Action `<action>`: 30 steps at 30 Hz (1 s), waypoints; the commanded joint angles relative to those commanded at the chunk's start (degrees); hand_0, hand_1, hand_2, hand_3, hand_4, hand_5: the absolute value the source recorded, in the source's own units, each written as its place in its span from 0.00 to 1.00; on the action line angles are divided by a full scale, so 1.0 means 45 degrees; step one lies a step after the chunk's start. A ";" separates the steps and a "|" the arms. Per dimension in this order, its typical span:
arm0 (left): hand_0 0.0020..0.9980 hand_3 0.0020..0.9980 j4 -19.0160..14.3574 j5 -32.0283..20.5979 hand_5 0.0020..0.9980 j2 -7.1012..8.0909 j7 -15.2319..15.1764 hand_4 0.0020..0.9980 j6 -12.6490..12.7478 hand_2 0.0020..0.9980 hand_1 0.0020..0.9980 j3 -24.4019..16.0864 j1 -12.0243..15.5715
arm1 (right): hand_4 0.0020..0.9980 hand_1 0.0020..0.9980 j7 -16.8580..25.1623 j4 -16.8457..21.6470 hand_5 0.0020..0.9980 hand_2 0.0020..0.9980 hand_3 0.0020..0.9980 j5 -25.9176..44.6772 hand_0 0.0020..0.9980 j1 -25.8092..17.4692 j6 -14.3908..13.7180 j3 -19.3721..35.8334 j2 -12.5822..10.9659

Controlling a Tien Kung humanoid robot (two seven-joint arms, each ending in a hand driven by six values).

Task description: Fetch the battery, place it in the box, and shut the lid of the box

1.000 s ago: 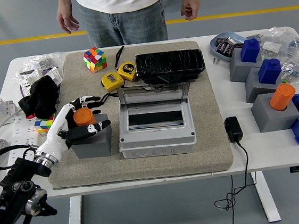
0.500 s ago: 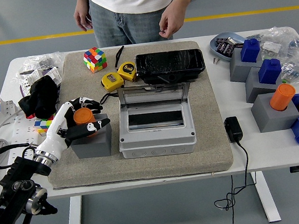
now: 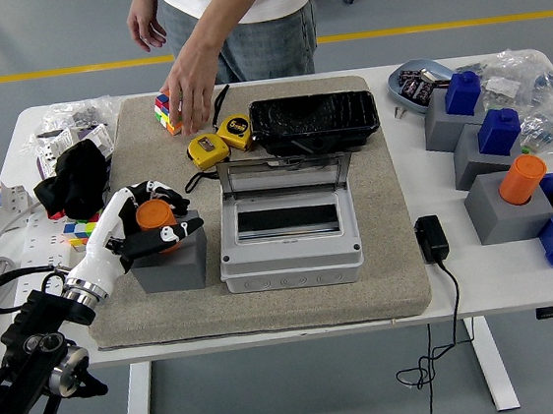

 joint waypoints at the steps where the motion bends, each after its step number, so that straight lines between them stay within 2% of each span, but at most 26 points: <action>1: 0.46 0.39 0.0024 -0.0030 0.00 -0.0004 -0.0016 1.00 0.0032 0.42 0.54 0.0018 0.0005 | 1.00 0.94 0.0001 0.0005 1.00 0.88 0.87 -0.0005 0.99 0.0004 -0.0004 0.0010 -0.0003; 2: 0.43 0.37 0.0034 -0.0046 0.00 -0.0006 -0.0023 1.00 0.0046 0.39 0.51 0.0029 0.0007 | 1.00 0.94 0.0001 0.0007 1.00 0.88 0.87 -0.0005 0.99 0.0007 -0.0006 0.0015 -0.0005; 7: 0.43 0.37 0.0039 -0.0121 0.00 0.0008 -0.0066 1.00 0.0160 0.39 0.51 0.0148 -0.0008 | 1.00 0.94 -0.0003 0.0006 1.00 0.88 0.87 -0.0029 0.99 0.0027 -0.0015 0.0078 -0.0022; 8: 0.27 0.27 0.0040 -0.0134 0.00 0.0007 -0.0078 1.00 0.0179 0.32 0.45 0.0160 -0.0008 | 1.00 0.94 -0.0004 0.0010 1.00 0.88 0.87 -0.0023 0.99 0.0024 -0.0017 0.0073 -0.0024; 13: 0.27 0.27 0.0044 -0.0167 0.00 0.0027 -0.0111 1.00 0.0251 0.32 0.45 0.0176 -0.0017 | 1.00 0.94 -0.0009 0.0012 1.00 0.88 0.87 -0.0038 0.99 0.0030 -0.0033 0.0105 -0.0039; 14: 0.18 0.22 0.0049 -0.0186 0.00 0.0033 -0.0129 1.00 0.0305 0.27 0.35 0.0182 -0.0015 | 1.00 0.94 -0.0008 0.0013 1.00 0.88 0.87 -0.0034 0.99 0.0029 -0.0035 0.0103 -0.0042; 19: 0.18 0.22 0.0048 -0.0228 0.00 0.0048 -0.0204 1.00 0.0478 0.27 0.35 0.0173 -0.0008 | 1.00 0.94 -0.0019 0.0009 1.00 0.88 0.87 -0.0050 0.99 0.0010 -0.0046 0.0116 -0.0045; 20: 0.07 0.13 0.0050 -0.0224 0.00 0.0049 -0.0212 1.00 0.0496 0.15 0.11 0.0168 -0.0011 | 1.00 0.94 -0.0024 0.0010 1.00 0.88 0.87 -0.0052 0.99 0.0010 -0.0049 0.0121 -0.0045; 25: 0.07 0.13 0.0066 -0.0148 0.00 0.0046 -0.0241 1.00 0.0636 0.15 0.11 0.0163 -0.0028 | 1.00 0.94 -0.0033 0.0025 1.00 0.88 0.87 -0.0085 0.99 0.0031 -0.0071 0.0184 -0.0056; 26: 0.03 0.09 0.0069 -0.0139 0.00 0.0046 -0.0250 1.00 0.0672 0.10 0.04 0.0169 -0.0028 | 1.00 0.94 -0.0033 0.0028 1.00 0.88 0.88 -0.0096 0.99 0.0031 -0.0077 0.0202 -0.0058; 30: 0.03 0.09 0.0073 -0.0111 0.00 0.0044 -0.0318 1.00 0.0852 0.10 0.04 0.0205 -0.0030 | 1.00 0.94 -0.0040 0.0022 1.00 0.88 0.88 -0.0175 0.99 0.0022 -0.0086 0.0343 -0.0072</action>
